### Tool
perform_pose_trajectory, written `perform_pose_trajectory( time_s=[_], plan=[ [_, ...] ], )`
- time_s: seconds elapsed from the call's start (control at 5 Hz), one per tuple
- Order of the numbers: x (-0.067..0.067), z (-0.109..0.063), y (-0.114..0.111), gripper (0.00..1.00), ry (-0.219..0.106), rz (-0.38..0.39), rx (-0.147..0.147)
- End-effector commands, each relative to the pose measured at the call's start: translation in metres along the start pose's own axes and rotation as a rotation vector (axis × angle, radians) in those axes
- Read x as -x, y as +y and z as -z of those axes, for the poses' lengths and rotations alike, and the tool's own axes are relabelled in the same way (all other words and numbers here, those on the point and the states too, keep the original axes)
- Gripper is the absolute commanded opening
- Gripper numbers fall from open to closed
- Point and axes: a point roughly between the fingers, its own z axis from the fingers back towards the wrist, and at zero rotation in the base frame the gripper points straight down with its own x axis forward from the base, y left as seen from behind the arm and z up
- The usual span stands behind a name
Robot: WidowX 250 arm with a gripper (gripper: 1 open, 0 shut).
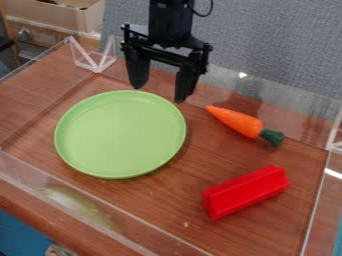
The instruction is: Put the carrot on the green plate
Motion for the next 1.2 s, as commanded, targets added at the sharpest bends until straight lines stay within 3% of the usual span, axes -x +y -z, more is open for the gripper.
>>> perform_pose_trajectory(
  time_s=[0.0,0.2,0.6,0.8,1.0],
  plan=[
    [-0.002,0.012,-0.009,1.00,0.026,0.035,0.001],
    [-0.017,0.021,-0.030,1.00,0.028,0.140,-0.005],
    [-0.079,0.041,-0.081,1.00,-0.019,0.217,-0.008],
    [-0.100,0.053,-0.087,1.00,-0.040,0.159,0.001],
    [-0.109,0.057,-0.078,1.00,-0.033,0.135,0.003]
  ],
)
